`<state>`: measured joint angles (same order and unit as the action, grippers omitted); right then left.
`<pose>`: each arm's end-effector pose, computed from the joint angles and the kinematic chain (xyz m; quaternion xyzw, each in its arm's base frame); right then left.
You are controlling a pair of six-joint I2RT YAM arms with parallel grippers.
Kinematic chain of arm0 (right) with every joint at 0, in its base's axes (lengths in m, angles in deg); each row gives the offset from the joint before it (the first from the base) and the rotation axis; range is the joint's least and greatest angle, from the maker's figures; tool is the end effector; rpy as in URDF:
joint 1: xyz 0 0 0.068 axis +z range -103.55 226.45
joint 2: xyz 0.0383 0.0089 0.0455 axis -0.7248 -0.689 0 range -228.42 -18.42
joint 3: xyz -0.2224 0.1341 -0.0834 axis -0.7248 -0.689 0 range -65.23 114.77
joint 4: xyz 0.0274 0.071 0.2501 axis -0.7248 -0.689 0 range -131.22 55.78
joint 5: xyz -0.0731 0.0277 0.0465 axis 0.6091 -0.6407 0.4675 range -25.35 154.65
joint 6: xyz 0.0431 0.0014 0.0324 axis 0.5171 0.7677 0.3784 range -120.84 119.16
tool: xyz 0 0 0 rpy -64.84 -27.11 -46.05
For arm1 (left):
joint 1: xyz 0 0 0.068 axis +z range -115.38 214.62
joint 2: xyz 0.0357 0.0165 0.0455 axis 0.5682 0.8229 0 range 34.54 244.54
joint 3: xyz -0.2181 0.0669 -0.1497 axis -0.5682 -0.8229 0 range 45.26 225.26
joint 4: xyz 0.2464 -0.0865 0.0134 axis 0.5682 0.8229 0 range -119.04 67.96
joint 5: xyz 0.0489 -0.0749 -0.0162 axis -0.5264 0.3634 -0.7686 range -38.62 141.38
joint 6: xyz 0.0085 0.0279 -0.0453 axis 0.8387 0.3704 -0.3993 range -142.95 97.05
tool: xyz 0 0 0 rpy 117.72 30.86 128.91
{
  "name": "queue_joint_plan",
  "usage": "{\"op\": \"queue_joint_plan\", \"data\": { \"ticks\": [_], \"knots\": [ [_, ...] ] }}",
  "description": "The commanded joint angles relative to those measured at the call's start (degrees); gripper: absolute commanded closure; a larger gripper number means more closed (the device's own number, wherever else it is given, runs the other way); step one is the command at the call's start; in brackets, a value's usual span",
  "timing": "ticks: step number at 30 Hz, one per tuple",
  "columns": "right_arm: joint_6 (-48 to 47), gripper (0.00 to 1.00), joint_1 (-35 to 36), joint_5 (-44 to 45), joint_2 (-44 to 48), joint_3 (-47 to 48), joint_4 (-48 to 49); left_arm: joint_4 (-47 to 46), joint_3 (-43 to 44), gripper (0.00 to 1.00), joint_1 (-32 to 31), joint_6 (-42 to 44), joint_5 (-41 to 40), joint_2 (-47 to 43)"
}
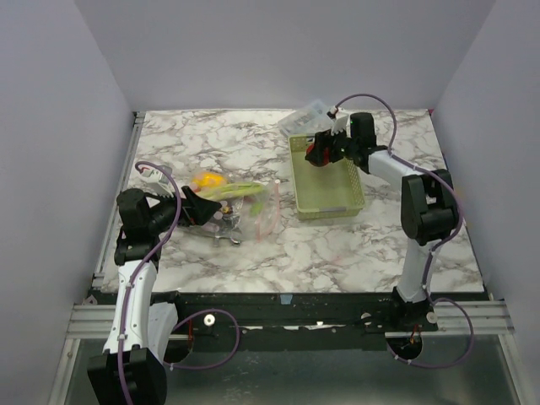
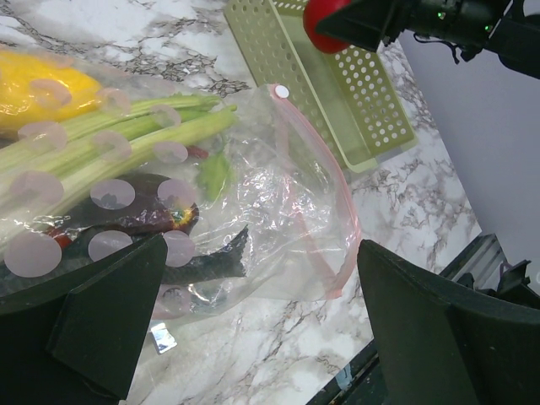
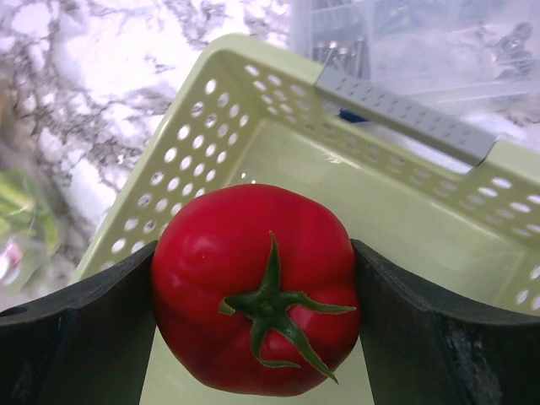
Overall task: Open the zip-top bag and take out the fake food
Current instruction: Place the fake fruit in the bin.
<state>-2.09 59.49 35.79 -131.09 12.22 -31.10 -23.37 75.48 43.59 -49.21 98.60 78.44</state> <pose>0.4302 0.1173 0.2089 -0.2251 0.8259 0.2651 0.4439 0.1766 0.0014 0.2644 -0.0056 0.7826 -0.4027 0.4746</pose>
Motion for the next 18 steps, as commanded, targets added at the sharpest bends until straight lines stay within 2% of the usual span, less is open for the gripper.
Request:
{"op": "queue_joint_plan", "data": {
  "ticks": [1,8,18],
  "knots": [
    [0.88,0.52,1.03,4.46,-5.42,7.71,-7.62,-0.93,0.49,0.01,-0.1,0.07,1.56,-0.05],
    [0.75,0.47,3.25,8.68,-10.09,14.04,-10.96,-0.27,0.75,0.01,-0.15,0.07,1.08,0.21],
    [0.1,0.36,5.87,12.8,-12.97,16.18,-11.65,-0.48,0.81,0.01,-0.14,-0.11,1.29,0.41]
  ]
}}
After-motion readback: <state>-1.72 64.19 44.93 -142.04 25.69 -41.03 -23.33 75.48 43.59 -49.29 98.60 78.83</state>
